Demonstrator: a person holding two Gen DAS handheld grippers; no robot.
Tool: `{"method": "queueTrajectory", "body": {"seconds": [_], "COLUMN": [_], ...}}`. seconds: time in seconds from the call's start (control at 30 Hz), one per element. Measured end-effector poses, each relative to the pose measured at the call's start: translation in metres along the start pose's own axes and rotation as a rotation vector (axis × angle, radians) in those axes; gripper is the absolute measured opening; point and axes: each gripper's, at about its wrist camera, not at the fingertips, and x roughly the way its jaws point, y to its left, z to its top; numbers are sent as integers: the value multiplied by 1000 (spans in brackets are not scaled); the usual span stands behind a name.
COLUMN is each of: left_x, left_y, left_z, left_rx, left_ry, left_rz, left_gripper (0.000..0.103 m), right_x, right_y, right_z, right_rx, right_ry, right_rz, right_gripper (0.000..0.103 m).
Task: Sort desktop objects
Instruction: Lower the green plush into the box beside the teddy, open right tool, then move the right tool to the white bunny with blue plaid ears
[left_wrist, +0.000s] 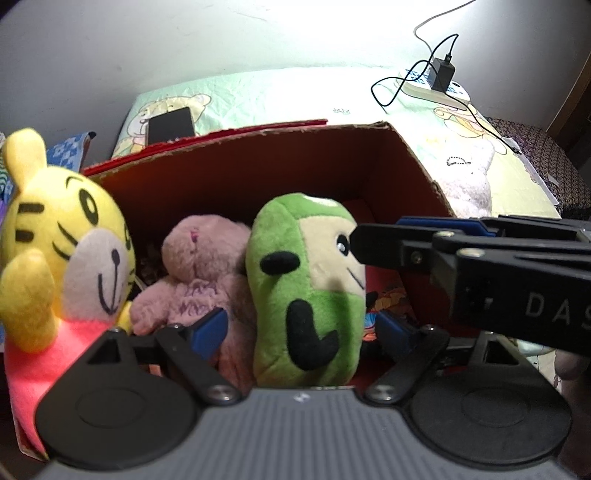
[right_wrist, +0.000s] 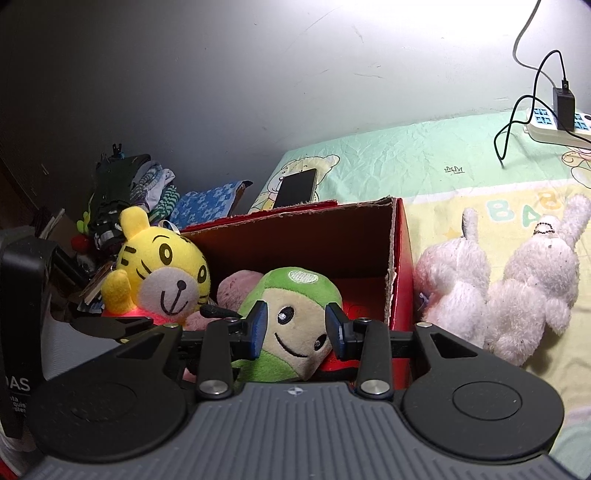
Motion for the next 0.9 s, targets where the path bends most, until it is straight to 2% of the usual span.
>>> {"method": "queueTrajectory", "body": {"seconds": [0.13,0.2,0.5,0.9], "left_x": [-2,-2,-14,-33], "left_y": [0,1,-2,-10], "left_z": [-1,-2,-7,-15], "left_rx": [-18,-31,-62,-112], "left_ry": [1,4,-8,-35], "left_rz": [23,39,106,210], "left_gripper": [88,88,88,89], "right_x": [-3,-5,-18,-39], "right_y": [3,5,3,-3], "right_z": [-2,-3,-8,-17], "right_rx": [-11,-15,-1,28], "right_ry": [0,0,-15,-26], "right_rz": [10,18,18,58], "right_gripper": [37,33,33,33]}}
